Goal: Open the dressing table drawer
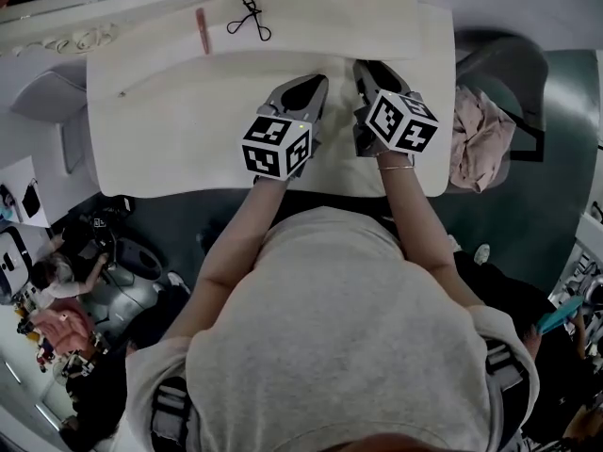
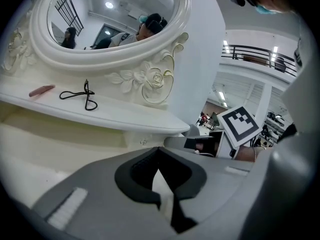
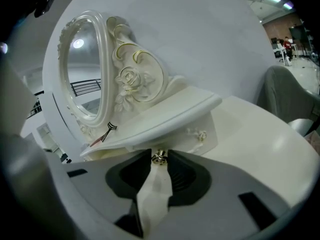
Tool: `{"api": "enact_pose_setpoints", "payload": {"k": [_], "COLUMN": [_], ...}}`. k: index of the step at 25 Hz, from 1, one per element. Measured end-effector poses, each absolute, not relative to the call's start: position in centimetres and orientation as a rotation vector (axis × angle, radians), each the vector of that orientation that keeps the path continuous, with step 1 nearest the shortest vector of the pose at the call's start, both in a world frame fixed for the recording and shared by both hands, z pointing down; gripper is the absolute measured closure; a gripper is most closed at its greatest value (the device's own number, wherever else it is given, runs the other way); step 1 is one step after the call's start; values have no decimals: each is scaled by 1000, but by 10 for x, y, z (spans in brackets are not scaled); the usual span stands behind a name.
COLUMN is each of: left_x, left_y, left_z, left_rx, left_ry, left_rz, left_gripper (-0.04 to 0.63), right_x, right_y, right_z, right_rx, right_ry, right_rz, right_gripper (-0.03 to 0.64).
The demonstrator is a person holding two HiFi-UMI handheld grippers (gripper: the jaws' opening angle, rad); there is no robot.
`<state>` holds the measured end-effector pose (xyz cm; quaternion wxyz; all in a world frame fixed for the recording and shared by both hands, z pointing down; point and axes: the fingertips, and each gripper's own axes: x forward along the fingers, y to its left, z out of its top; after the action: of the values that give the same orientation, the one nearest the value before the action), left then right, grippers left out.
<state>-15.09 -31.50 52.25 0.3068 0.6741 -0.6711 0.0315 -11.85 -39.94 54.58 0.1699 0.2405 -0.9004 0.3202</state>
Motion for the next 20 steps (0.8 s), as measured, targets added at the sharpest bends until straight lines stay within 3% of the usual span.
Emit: {"api": "enact_pose_setpoints", "payload": {"k": [20], "left_x": [-142], "left_y": [-306], "left_z": [523], "left_rx": [1801], "left_ry": [-1755], "left_rz": [67], "left_gripper": [586], "right_x": [-108], "right_y": [-384], "right_z": [549], "right_rx": [632], "right_ry": [-2567], "right_rz": [793], "right_gripper": [514]}}
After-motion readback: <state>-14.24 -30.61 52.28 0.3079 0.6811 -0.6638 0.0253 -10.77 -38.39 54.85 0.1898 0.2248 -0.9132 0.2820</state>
